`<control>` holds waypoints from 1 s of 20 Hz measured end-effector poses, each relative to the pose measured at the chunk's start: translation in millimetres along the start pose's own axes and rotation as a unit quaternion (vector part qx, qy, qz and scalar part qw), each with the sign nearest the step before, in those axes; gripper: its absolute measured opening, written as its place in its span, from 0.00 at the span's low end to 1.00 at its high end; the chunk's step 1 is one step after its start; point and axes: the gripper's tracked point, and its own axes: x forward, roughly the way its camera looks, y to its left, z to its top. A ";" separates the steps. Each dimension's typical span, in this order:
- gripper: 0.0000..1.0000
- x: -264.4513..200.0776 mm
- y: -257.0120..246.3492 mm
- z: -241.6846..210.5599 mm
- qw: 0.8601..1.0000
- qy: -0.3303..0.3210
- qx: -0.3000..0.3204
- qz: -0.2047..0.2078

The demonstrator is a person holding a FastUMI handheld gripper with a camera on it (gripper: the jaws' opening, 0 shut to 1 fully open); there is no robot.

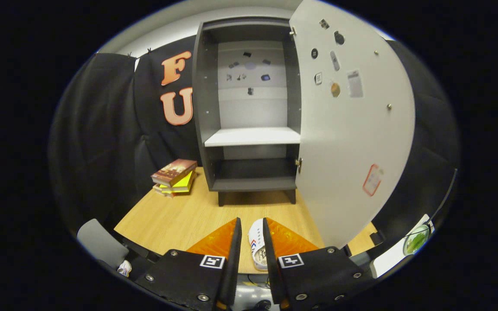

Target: Open the shoe cabinet door, grab the shoes and put them into the shoe cabinet, then close the shoe cabinet door.

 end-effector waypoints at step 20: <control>0.71 140.4 2.6 -182.2 0.976 0.212 -0.033 0.033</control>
